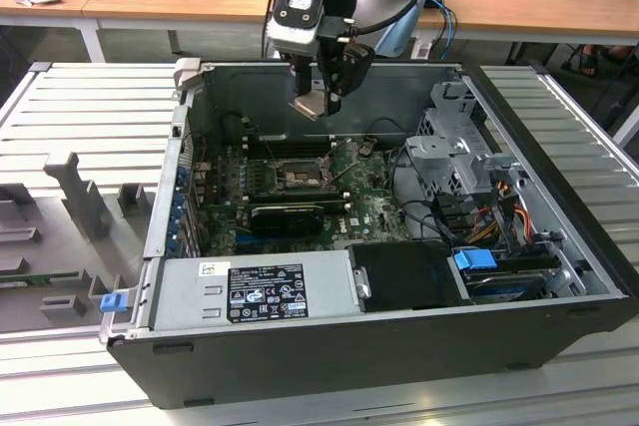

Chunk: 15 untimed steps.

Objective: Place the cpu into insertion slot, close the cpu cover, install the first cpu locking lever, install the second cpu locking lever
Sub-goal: 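Place the cpu into insertion slot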

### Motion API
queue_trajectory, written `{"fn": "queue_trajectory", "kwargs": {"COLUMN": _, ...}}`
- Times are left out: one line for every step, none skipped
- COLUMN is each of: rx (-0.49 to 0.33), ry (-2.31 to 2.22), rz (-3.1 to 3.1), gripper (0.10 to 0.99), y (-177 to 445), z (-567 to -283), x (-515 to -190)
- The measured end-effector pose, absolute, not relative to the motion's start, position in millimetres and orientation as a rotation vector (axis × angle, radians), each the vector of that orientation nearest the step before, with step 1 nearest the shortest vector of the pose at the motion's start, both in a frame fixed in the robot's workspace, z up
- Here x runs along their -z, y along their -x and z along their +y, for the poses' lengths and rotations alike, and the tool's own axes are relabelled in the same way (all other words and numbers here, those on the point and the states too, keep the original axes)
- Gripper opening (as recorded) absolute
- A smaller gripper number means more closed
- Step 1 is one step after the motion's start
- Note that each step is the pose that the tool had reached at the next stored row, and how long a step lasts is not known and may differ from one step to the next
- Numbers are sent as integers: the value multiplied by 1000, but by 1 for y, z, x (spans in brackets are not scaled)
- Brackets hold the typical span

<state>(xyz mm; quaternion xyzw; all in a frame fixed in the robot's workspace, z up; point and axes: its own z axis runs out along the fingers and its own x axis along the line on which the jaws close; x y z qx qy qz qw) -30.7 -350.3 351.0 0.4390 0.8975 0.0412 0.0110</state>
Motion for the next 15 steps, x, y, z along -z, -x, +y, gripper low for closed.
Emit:
{"fn": "queue_trajectory", "kwargs": {"rx": -128, "ry": -1371, "rz": 2799, "gripper": 529, "y": 31, "z": -350, "x": -351}}
{"fn": "queue_trajectory", "kwargs": {"rx": -129, "ry": -1372, "rz": 2799, "gripper": 529, "y": 31, "z": -350, "x": -350}}
{"fn": "queue_trajectory", "kwargs": {"rx": -131, "ry": -1372, "rz": 2799, "gripper": 529, "y": 31, "z": -350, "x": -350}}
{"fn": "queue_trajectory", "kwargs": {"rx": -132, "ry": -1372, "rz": 2799, "gripper": 529, "y": 31, "z": -350, "x": -349}}
{"fn": "queue_trajectory", "kwargs": {"rx": -132, "ry": -1373, "rz": 2799, "gripper": 529, "y": 31, "z": -350, "x": -349}}
{"fn": "queue_trajectory", "kwargs": {"rx": -132, "ry": -1375, "rz": 2798, "gripper": 529, "y": 31, "z": -350, "x": -348}}
{"fn": "queue_trajectory", "kwargs": {"rx": -132, "ry": -1381, "rz": 2795, "gripper": 529, "y": 31, "z": -350, "x": -348}}
{"fn": "queue_trajectory", "kwargs": {"rx": -132, "ry": -1393, "rz": 2789, "gripper": 529, "y": 31, "z": -350, "x": -347}}
{"fn": "queue_trajectory", "kwargs": {"rx": -132, "ry": -1411, "rz": 2779, "gripper": 529, "y": 31, "z": -350, "x": -347}}
{"fn": "queue_trajectory", "kwargs": {"rx": -132, "ry": -1425, "rz": 2771, "gripper": 529, "y": 31, "z": -350, "x": -347}}
{"fn": "queue_trajectory", "kwargs": {"rx": -131, "ry": -1438, "rz": 2764, "gripper": 529, "y": 31, "z": -350, "x": -347}}
{"fn": "queue_trajectory", "kwargs": {"rx": -131, "ry": -1450, "rz": 2757, "gripper": 529, "y": 31, "z": -350, "x": -347}}
{"fn": "queue_trajectory", "kwargs": {"rx": -131, "ry": -1466, "rz": 2748, "gripper": 529, "y": 31, "z": -350, "x": -347}}
{"fn": "queue_trajectory", "kwargs": {"rx": -131, "ry": -1479, "rz": 2741, "gripper": 529, "y": 31, "z": -350, "x": -347}}
{"fn": "queue_trajectory", "kwargs": {"rx": -131, "ry": -1498, "rz": 2730, "gripper": 529, "y": 31, "z": -350, "x": -346}}
